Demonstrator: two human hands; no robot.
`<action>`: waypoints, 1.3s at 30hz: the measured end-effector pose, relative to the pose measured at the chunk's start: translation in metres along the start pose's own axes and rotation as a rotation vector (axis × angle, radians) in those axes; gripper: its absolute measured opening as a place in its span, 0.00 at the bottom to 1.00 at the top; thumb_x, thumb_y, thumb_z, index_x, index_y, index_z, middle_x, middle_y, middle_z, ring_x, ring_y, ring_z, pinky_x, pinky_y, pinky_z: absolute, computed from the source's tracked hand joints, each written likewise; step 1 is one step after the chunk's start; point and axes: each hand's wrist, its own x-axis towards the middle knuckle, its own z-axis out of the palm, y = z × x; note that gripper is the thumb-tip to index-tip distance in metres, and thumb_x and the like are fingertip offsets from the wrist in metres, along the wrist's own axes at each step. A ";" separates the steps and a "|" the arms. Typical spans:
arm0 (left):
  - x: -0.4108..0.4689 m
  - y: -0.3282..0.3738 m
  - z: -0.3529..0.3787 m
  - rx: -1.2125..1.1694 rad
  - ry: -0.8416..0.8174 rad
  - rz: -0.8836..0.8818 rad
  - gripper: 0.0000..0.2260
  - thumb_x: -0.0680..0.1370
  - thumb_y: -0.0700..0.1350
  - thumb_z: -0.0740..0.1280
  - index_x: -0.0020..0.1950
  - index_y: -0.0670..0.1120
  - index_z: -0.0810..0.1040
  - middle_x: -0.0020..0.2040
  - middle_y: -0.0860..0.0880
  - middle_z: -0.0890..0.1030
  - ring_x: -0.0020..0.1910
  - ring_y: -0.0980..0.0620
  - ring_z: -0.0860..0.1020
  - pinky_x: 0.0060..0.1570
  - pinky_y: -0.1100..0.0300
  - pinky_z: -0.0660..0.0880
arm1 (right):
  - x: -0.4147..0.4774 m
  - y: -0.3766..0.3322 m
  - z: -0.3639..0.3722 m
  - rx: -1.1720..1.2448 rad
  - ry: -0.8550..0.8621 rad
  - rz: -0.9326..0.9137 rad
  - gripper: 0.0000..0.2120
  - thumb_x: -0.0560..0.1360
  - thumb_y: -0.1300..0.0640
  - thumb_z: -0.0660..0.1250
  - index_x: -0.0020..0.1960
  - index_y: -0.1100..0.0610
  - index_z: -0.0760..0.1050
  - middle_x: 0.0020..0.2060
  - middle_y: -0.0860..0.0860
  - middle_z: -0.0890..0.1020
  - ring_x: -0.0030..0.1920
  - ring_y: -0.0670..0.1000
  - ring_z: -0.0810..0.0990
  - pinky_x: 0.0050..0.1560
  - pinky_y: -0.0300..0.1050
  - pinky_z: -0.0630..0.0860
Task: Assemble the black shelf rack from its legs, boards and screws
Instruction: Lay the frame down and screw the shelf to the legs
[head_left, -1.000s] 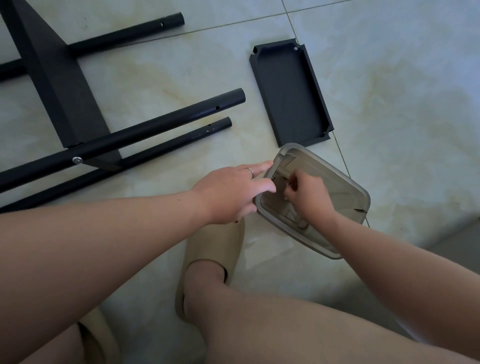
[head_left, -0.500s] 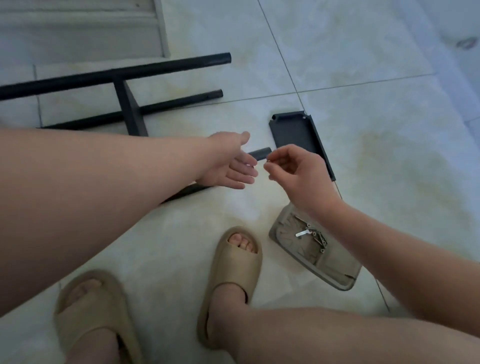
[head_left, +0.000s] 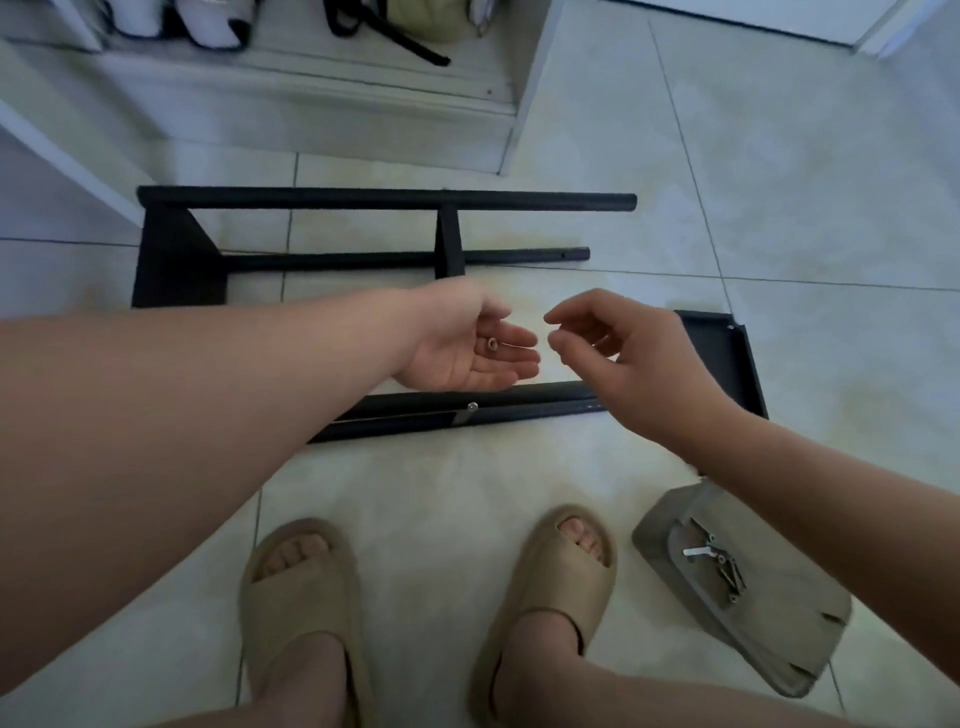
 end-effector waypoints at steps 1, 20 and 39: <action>0.001 0.000 -0.007 -0.013 0.019 0.010 0.15 0.83 0.41 0.55 0.52 0.38 0.80 0.43 0.41 0.85 0.40 0.47 0.86 0.34 0.60 0.81 | 0.003 0.001 0.005 -0.001 -0.008 0.020 0.05 0.79 0.58 0.70 0.53 0.51 0.81 0.40 0.43 0.83 0.42 0.43 0.81 0.46 0.31 0.75; 0.077 -0.037 -0.070 0.453 0.254 0.153 0.14 0.82 0.31 0.55 0.50 0.41 0.80 0.47 0.42 0.84 0.37 0.54 0.85 0.34 0.64 0.79 | 0.048 0.089 0.095 -0.549 -0.489 -0.206 0.55 0.68 0.26 0.67 0.83 0.48 0.44 0.82 0.46 0.46 0.82 0.53 0.45 0.78 0.55 0.51; 0.067 -0.073 -0.066 0.859 0.181 0.038 0.10 0.80 0.33 0.62 0.55 0.37 0.82 0.53 0.38 0.84 0.47 0.46 0.80 0.52 0.53 0.76 | 0.015 0.099 0.108 -0.652 -0.438 -0.121 0.58 0.62 0.16 0.54 0.82 0.41 0.37 0.82 0.48 0.39 0.81 0.58 0.35 0.76 0.72 0.40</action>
